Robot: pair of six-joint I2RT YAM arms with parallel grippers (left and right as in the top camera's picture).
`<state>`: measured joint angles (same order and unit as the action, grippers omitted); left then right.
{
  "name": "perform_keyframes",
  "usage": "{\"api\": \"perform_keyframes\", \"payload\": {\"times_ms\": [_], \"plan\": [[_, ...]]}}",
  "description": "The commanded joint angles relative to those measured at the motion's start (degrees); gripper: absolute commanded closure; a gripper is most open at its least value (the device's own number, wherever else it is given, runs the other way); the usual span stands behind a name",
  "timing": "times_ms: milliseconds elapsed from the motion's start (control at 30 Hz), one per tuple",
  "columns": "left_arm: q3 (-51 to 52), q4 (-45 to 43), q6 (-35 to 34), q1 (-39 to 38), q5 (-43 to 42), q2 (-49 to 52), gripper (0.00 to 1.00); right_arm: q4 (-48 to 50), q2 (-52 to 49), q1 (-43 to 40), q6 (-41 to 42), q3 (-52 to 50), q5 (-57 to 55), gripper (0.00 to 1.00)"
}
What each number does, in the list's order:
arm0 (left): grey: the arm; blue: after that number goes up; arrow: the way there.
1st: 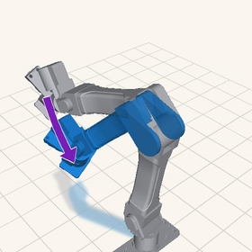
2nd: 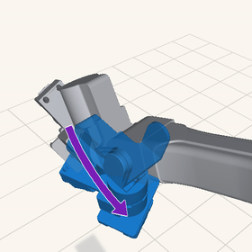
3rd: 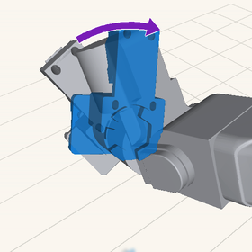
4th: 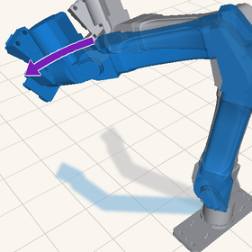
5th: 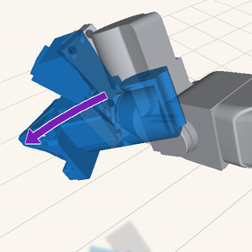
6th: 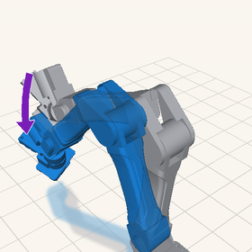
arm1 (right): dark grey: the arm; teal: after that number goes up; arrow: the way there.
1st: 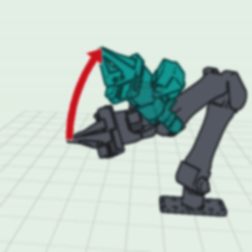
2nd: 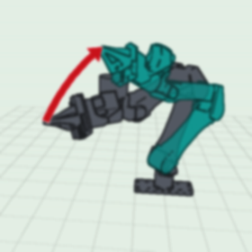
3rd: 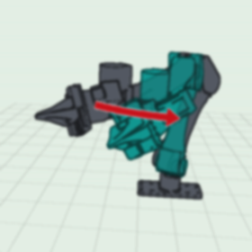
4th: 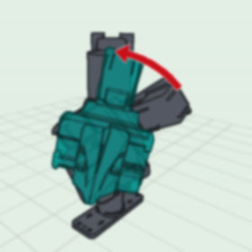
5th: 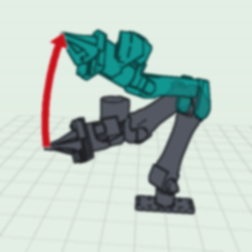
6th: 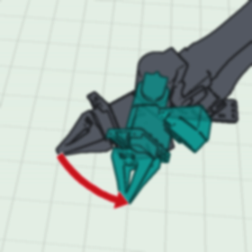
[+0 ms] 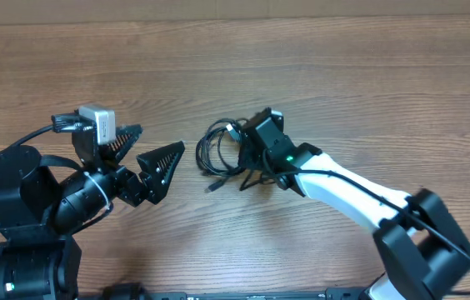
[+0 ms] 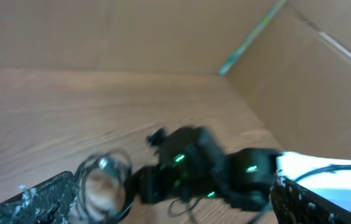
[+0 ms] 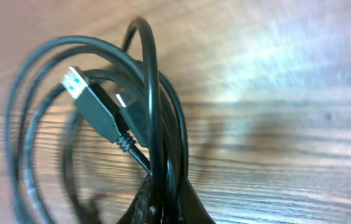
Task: Untangle cables
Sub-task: 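Lift the coil with the right gripper toward the left gripper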
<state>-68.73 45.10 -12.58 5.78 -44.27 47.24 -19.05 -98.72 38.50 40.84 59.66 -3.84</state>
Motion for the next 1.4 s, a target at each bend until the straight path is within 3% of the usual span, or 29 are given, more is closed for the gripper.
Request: {"api": "perform_keyframes", "payload": {"times_ms": [0, 500, 800, 1067, 1367], "plan": [[-1.2, 1.4, 2.4, 0.6, 3.2, -0.4, 0.0, 0.8, 6.1, 0.0, -3.9, 2.9, -0.2, 0.96], [-1.2, 10.4, 4.3, 0.6, 6.7, 1.5, 0.0, 0.5, 22.1, 0.0, -3.8, 3.1, 1.0, 0.96], [-1.2, 13.6, 4.9, 0.5, 6.7, 5.9, 0.0, 3.2, 30.2, 0.0, -3.8, 3.1, 11.4, 0.96], [-1.2, 13.5, 4.9, -1.9, 6.1, 11.2, 0.0, 4.3, 32.9, 0.1, -3.1, 3.1, 19.2, 0.96], [-1.2, 10.3, 4.9, -6.9, 5.3, 13.0, 0.01, 3.1, 32.8, 0.1, -3.2, 3.1, 20.0, 0.96]]}}
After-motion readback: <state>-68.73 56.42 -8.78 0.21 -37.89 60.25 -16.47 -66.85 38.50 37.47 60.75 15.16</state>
